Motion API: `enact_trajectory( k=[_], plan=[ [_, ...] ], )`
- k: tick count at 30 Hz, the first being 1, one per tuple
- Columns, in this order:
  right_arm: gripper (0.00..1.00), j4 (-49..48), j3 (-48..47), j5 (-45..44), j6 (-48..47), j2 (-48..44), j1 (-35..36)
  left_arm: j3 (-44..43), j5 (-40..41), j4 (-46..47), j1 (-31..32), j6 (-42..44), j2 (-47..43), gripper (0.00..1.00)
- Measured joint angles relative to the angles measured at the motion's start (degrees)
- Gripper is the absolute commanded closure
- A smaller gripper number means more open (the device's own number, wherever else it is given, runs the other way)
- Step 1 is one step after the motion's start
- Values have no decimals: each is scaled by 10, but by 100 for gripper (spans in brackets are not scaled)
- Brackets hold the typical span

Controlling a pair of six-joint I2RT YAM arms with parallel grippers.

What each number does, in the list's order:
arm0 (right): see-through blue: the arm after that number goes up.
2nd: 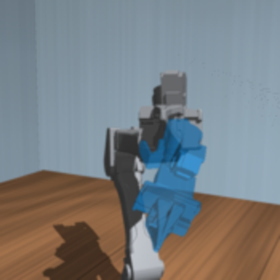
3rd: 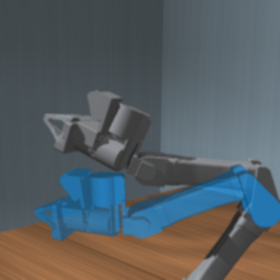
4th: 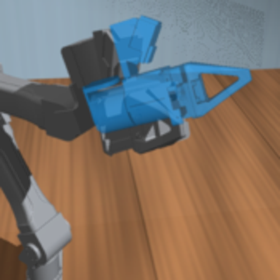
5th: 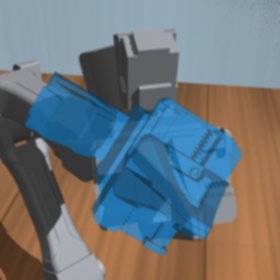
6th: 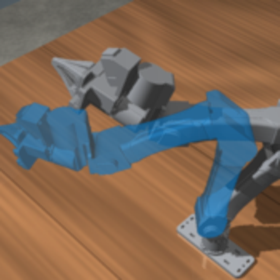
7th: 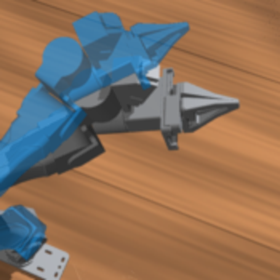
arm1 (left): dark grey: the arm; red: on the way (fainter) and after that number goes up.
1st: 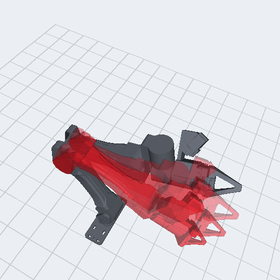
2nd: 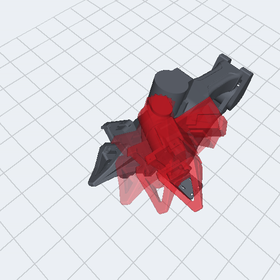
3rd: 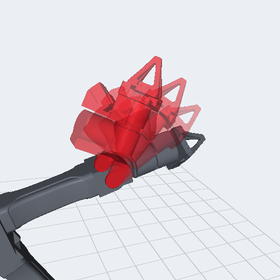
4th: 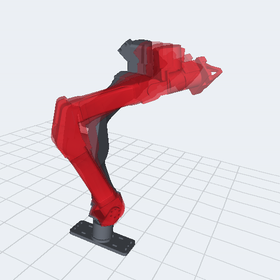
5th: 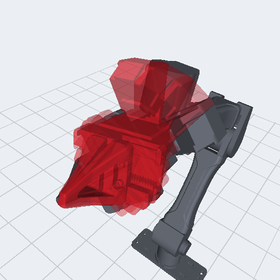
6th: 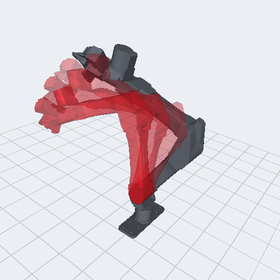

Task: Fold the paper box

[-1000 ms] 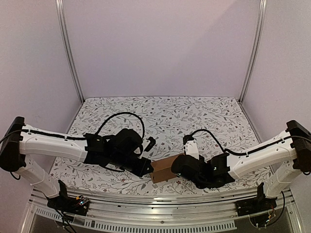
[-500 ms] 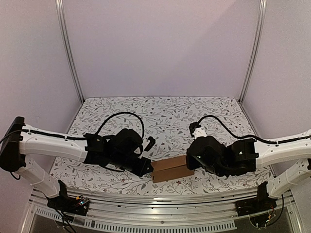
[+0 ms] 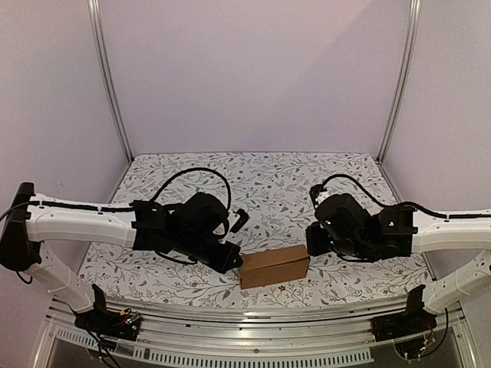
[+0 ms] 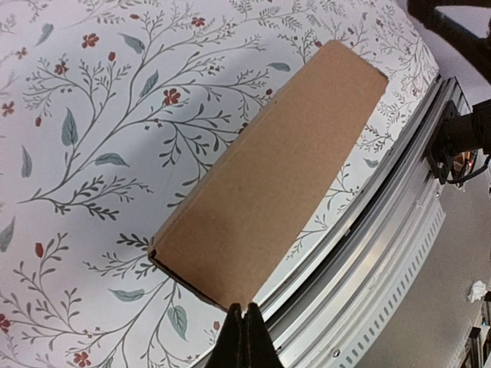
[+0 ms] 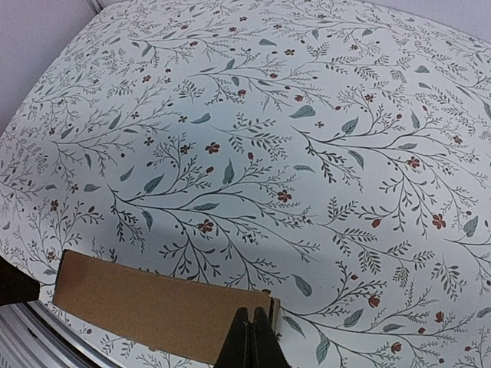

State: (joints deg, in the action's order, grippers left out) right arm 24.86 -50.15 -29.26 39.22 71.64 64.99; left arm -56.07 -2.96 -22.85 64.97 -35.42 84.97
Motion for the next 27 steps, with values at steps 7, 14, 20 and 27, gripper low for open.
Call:
enact_trajectory(
  k=[7,14,20,27],
  plan=[
    [100,-2,7,35,-5,30,-8,-61,-7,-12,0,18,1,100],
    [100,-18,36,58,0,43,-14,-75,-33,24,0,18,55,100],
    [100,-57,52,56,14,64,-19,-68,-65,72,-2,5,119,100],
    [100,-90,70,53,28,62,-22,-40,-71,116,-2,-7,113,100]
  ],
)
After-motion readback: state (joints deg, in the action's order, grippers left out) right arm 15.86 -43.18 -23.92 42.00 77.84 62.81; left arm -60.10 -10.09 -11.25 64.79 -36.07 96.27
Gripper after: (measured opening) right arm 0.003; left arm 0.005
